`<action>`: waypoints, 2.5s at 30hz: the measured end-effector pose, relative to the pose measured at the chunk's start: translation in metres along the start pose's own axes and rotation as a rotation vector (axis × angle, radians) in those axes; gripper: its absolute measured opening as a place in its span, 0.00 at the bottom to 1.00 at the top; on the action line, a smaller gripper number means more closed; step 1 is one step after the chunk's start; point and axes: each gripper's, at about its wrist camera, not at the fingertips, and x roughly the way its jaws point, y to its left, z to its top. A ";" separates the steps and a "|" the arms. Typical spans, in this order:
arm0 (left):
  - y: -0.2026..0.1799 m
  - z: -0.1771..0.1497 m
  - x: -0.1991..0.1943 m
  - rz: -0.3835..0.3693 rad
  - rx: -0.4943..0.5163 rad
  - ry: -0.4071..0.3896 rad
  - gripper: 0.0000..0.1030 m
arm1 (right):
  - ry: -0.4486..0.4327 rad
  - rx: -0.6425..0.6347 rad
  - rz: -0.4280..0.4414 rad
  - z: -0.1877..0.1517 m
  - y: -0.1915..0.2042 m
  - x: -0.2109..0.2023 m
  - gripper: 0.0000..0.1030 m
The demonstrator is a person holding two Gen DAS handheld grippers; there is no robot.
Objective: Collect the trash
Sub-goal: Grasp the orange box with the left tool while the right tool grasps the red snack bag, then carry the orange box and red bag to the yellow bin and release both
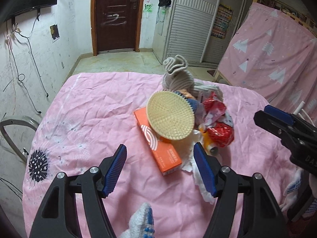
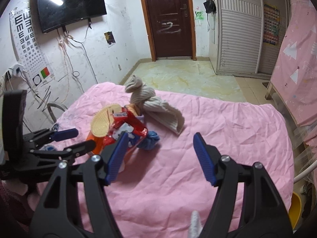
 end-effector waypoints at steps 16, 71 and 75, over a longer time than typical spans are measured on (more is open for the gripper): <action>0.000 0.002 0.031 0.065 0.011 0.058 0.13 | 0.044 -0.032 0.066 0.003 0.028 0.020 0.63; -0.073 0.003 -0.074 0.014 0.084 -0.118 0.13 | -0.143 0.131 -0.016 -0.023 -0.052 -0.071 0.38; -0.097 0.005 -0.076 -0.004 0.125 -0.120 0.13 | -0.166 0.175 -0.042 -0.032 -0.077 -0.084 0.38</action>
